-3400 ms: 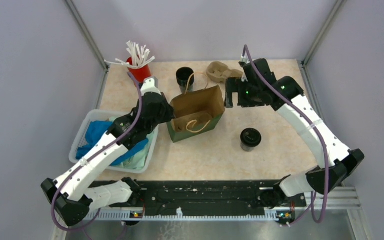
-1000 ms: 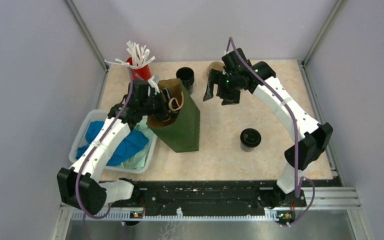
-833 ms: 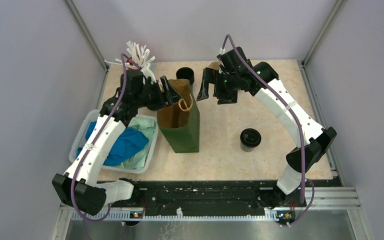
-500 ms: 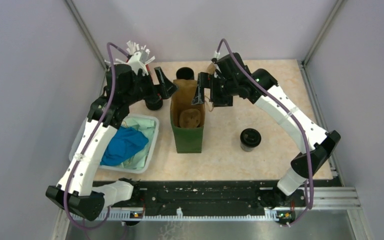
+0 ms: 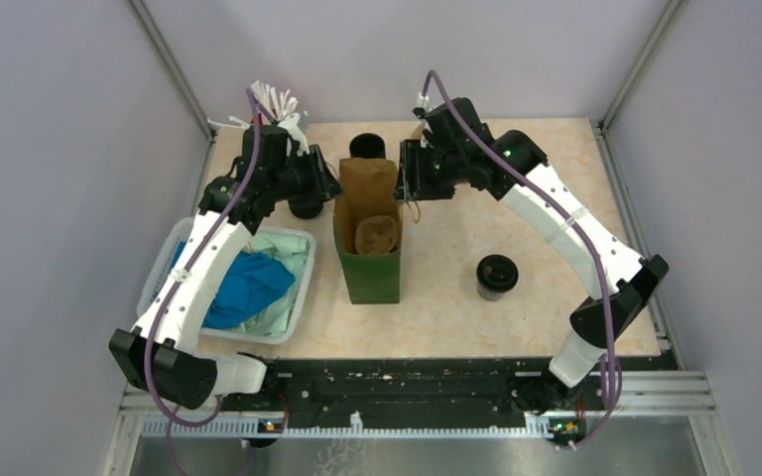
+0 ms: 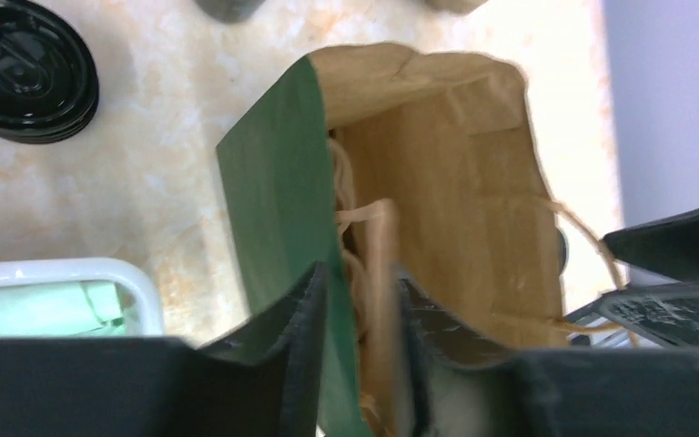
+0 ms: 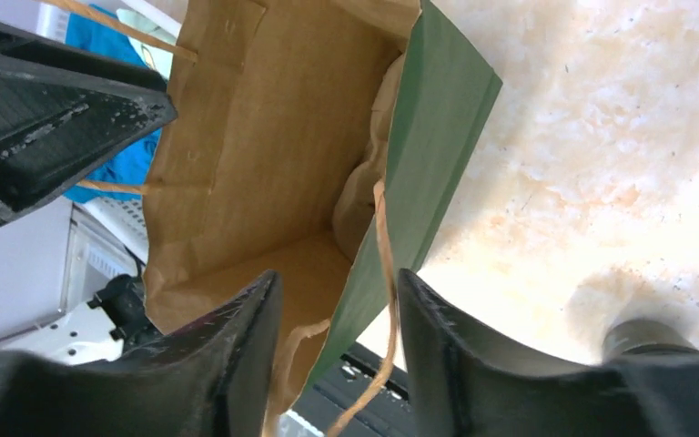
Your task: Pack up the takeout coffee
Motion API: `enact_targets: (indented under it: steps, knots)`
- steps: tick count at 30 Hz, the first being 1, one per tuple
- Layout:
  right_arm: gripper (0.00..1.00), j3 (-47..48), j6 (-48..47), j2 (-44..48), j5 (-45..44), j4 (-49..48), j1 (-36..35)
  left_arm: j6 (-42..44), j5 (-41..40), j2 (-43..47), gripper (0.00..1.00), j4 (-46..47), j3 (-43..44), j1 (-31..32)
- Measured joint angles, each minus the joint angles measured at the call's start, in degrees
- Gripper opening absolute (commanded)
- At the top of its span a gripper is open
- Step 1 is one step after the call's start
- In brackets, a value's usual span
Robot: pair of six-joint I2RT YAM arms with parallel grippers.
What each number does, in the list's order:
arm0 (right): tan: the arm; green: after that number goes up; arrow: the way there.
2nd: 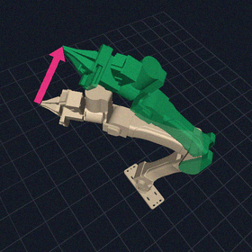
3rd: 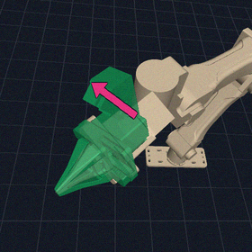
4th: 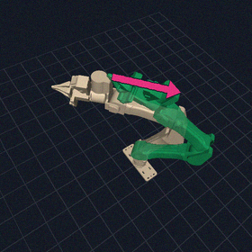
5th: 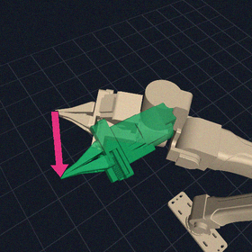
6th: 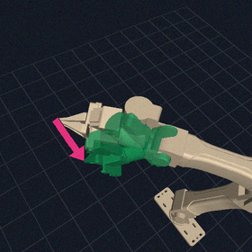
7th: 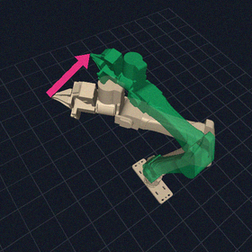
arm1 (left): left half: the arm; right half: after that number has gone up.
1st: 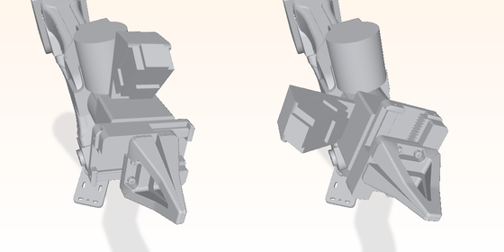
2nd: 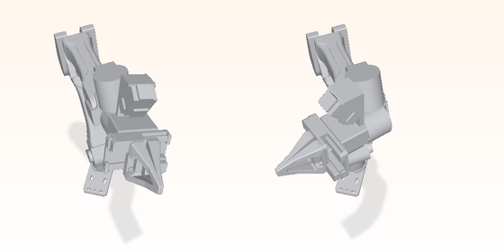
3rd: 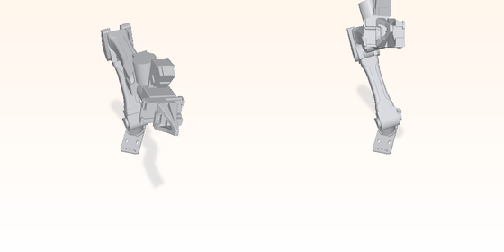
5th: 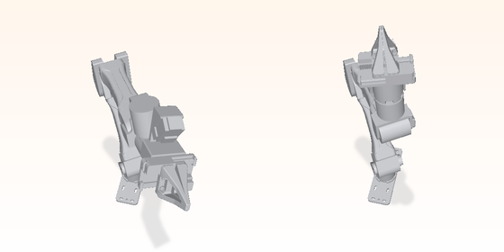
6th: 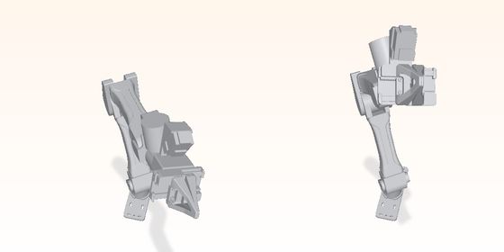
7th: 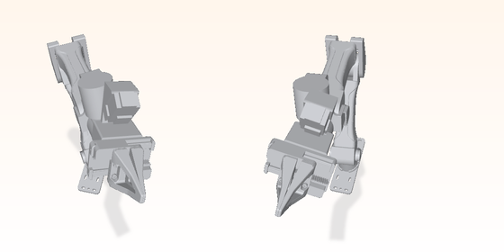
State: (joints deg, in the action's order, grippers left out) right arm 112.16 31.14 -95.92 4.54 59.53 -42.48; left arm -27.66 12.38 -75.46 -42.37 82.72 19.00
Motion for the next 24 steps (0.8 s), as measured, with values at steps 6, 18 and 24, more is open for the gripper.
enact_targets:
  steps: [6,18,24]
  knots:
    - [0.00,-3.58,-6.78,2.49,1.99,-5.51,-0.09,-0.83,0.87,4.37,0.00,6.62,-2.34,0.00]
    - [0.00,-35.06,-25.07,23.74,18.40,-30.12,-2.99,1.29,8.22,14.08,0.00,42.32,-20.52,-0.07]
    - [0.00,-37.27,-32.39,28.50,20.85,-32.28,-3.89,-0.72,14.64,13.88,0.00,49.44,-21.16,-0.07]
